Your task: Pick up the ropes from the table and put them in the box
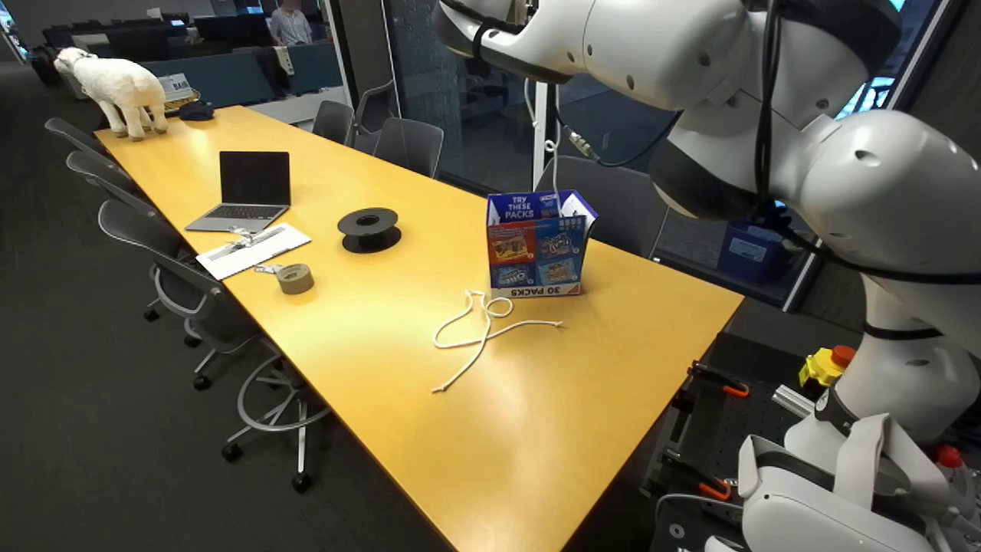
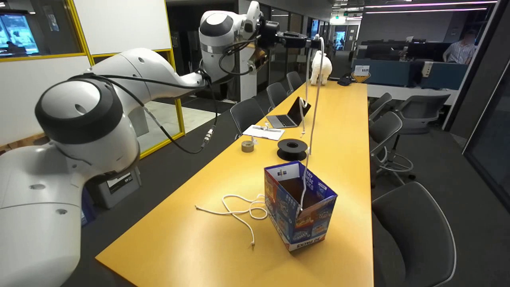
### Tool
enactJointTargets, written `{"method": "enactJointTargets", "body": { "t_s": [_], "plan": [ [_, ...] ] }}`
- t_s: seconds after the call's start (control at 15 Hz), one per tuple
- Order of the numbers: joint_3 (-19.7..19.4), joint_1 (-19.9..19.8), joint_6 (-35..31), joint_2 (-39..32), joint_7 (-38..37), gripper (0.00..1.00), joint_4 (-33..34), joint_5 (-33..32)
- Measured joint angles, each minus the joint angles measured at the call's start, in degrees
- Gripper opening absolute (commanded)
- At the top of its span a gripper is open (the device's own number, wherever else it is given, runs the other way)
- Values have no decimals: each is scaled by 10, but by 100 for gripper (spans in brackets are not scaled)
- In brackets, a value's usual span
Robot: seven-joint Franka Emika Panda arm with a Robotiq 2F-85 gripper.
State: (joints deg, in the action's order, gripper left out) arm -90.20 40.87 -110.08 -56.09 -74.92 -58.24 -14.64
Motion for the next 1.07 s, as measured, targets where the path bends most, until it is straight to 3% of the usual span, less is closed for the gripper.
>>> {"method": "enactJointTargets", "body": {
  "t_s": [0.4, 0.87, 1.07],
  "plan": [
    [64, 2, -17, 34, 44, 5, -15, 71],
    [131, 1, -16, 92, 131, 5, -79, 151],
    [194, -7, -16, 141, 136, 5, -114, 123]
  ]
}}
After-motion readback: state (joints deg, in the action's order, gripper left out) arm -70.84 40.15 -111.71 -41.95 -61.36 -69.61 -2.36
